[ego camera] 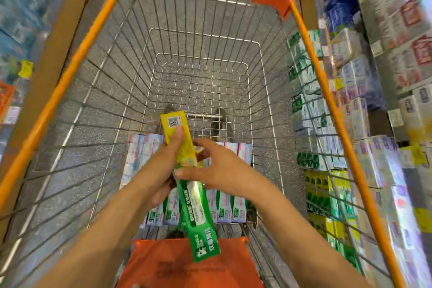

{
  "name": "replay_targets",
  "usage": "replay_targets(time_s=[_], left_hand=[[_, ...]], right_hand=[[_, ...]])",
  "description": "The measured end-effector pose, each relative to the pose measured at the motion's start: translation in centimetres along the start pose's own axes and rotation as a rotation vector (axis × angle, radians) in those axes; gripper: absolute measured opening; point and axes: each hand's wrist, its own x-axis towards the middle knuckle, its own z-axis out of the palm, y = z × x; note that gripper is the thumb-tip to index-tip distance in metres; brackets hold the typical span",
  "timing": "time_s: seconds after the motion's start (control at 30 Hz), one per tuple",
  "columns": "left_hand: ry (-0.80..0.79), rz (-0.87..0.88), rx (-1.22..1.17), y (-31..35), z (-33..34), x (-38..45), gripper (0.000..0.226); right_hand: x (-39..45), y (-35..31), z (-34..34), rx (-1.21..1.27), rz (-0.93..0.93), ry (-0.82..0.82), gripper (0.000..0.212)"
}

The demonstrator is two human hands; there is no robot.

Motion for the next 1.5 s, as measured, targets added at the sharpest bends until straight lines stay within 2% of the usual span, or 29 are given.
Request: replay_targets(time_s=[0.07,0.17,0.3,0.4,0.53,0.63,0.8,0.9,0.97,1.03,1.1,1.27,1.37,1.5], left_hand=[[-0.064,-0.023,0.034,-0.2,1.8,0.0,0.062],[-0.129,-0.055,0.030,-0.2,3.2,0.3,0.062],[0.044,-0.082,0.144,0.1,1.5,1.1,0.077],[0.109,-0.091,0.145,-0.1,-0.7,1.5,0.071],[0.146,-0.121,0.155,-1.0,-2.3,1.7,0.066],[0.141,-0.126,0.178,-1.5,-2.8,1.6,0.062],[0.149,-0.124,0.190,-1.8,-2.8,1.0,0.059],[0.152,-0.123,0.205,-1.5,-2.2,0.0,0.056],[0.134,-0.111,0.214,-0.8,-1.5,-1.2,0.055],[0.113,-0.077,0.230,0.6,-0.1,-2.5,0.053],[0.080,-0.009,0.305,2.5,2.7,-4.1,0.049],[-0.123,0.247,0.452,6.5,16.3,-9.4,0.027],[-0.279,0.365,0.506,6.0,25.5,-14.5,0.021],[-0.463,0.462,0.632,1.8,35.7,-20.8,0.018]], right_hand=[[-0.3,0.6,-0.2,-0.127,-0.007,0.094,0.057],[0.2,2.8,-1.1,-0.071,0.044,0.211,0.050],[2.8,8.7,-2.1,0.096,0.224,0.377,0.037],[4.8,12.1,-0.6,0.079,0.259,0.338,0.038],[7.0,14.0,2.4,0.062,0.313,0.283,0.070],[8.3,14.9,4.4,0.036,0.322,0.319,0.080],[9.4,15.6,5.9,-0.038,0.313,0.354,0.066],[8.8,14.6,4.7,-0.151,0.376,0.193,0.069],[7.1,12.9,3.0,-0.192,0.369,0.151,0.053],[4.5,9.9,0.8,-0.167,0.318,0.269,0.046],[1.2,6.0,-2.0,-0.109,0.232,0.440,0.057],[-13.3,-2.6,-10.1,0.015,-0.052,0.829,0.059],[-25.6,-2.6,-13.2,0.043,-0.108,1.093,0.055],[-39.2,2.7,-15.0,0.088,-0.047,1.365,0.051]])
